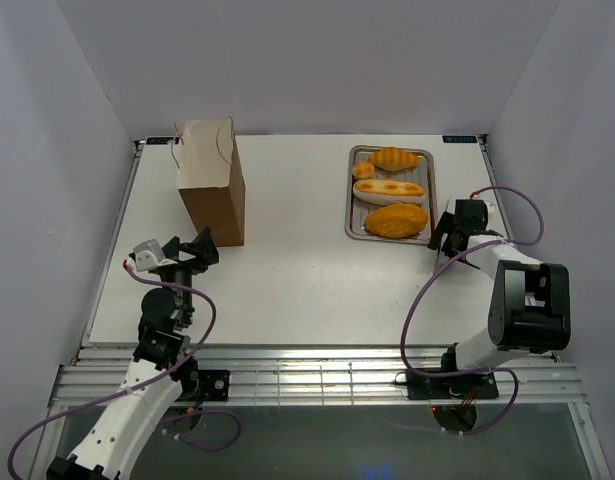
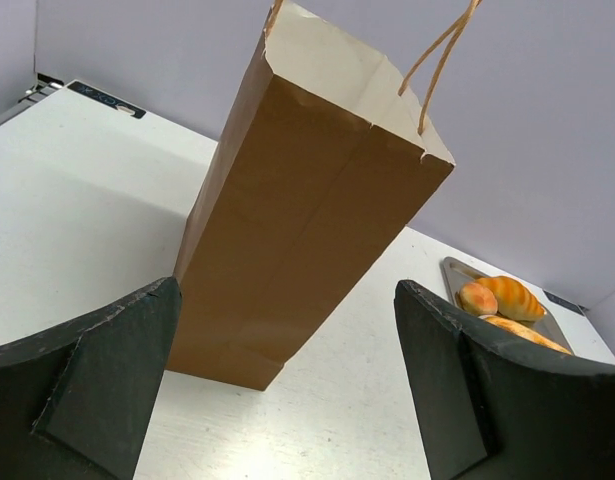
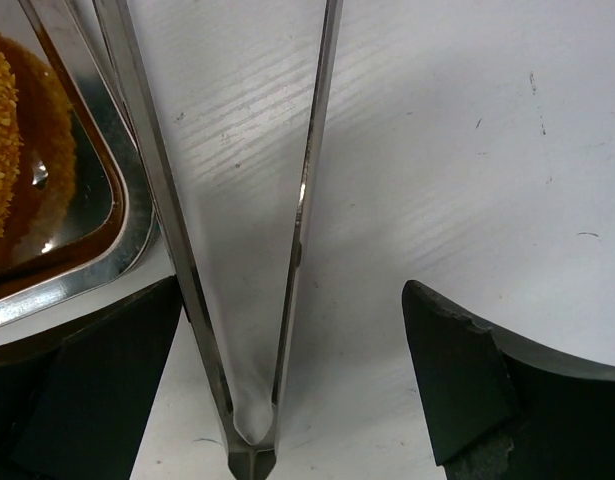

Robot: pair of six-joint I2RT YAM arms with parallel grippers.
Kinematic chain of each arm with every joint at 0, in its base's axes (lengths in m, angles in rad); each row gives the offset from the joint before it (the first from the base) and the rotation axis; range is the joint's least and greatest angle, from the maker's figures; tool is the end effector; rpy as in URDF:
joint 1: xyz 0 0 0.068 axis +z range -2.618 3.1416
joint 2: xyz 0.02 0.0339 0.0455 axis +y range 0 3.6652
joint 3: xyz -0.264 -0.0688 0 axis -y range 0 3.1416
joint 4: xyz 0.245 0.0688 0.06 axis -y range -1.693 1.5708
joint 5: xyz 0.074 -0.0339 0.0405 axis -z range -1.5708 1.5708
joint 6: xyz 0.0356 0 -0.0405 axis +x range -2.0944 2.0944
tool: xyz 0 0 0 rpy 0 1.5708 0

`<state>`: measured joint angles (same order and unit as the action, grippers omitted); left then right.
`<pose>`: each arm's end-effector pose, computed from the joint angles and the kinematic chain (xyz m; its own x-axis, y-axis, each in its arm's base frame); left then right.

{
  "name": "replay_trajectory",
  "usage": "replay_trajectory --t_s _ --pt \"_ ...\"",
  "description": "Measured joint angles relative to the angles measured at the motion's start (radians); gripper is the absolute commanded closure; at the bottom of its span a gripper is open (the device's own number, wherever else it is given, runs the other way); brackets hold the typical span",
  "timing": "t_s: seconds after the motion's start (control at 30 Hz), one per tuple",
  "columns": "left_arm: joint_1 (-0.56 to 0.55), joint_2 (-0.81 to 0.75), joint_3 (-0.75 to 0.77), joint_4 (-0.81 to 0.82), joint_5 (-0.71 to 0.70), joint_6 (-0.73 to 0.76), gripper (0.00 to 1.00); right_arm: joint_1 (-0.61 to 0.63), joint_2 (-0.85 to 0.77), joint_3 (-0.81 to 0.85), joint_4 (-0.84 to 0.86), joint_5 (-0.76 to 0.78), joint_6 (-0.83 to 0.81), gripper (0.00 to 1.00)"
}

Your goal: Place the fake bread into the paper bag

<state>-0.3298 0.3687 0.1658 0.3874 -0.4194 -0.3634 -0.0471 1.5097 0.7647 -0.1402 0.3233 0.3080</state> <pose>0.1282 -0.0286 0.2376 0.1917 -0.4088 -0.8923 -0.0158 0.9077 -0.4192 0.2920 -0.0251 0.1716 -0.6624 0.3190 -0.6779 0.4684 0.8825 -0.0424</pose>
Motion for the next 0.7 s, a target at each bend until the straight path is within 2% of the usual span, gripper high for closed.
replay_trajectory --t_s 0.3,0.4,0.43,0.5,0.7 --pt "0.0 0.021 0.111 -0.138 -0.038 -0.11 0.02 -0.037 0.044 0.005 -0.005 -0.03 0.0 0.15" --pt "0.0 0.065 0.193 -0.26 -0.101 -0.213 0.02 -0.036 0.051 0.011 -0.005 -0.024 0.0 0.26" --pt "0.0 0.087 0.229 -0.306 -0.119 -0.241 0.02 -0.037 0.053 0.012 -0.004 -0.02 0.001 0.36" --pt "0.0 0.132 0.299 -0.386 -0.129 -0.27 0.02 -0.037 0.055 0.013 -0.003 -0.016 0.001 0.46" --pt "-0.001 0.214 0.431 -0.534 -0.1 -0.273 0.02 -0.037 0.055 0.013 -0.003 -0.012 -0.001 0.54"
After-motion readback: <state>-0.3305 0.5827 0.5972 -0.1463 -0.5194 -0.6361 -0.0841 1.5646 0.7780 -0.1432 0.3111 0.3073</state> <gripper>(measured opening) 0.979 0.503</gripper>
